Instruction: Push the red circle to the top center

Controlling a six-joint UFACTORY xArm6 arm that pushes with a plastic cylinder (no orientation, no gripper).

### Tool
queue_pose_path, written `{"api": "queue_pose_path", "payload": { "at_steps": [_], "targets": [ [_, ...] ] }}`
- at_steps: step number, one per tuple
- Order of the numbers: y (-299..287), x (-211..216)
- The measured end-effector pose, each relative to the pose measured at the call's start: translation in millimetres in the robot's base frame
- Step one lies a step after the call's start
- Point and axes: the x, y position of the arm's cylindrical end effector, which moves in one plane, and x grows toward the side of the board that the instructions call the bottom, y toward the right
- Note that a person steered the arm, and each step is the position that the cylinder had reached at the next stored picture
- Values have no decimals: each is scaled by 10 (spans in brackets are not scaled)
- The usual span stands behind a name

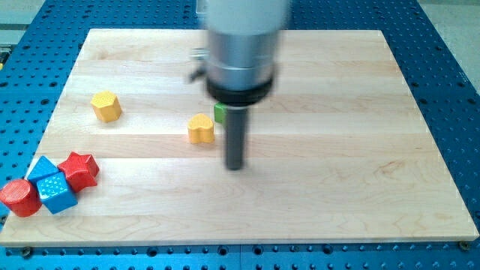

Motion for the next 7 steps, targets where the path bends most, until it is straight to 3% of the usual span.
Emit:
{"api": "queue_pose_path", "payload": {
  "at_steps": [1,2,3,4,5,7],
  "targets": [
    [-317,-482],
    [81,-704],
    [-239,-195],
    [-478,750],
    [-865,1081],
    [-963,1082]
  ]
}}
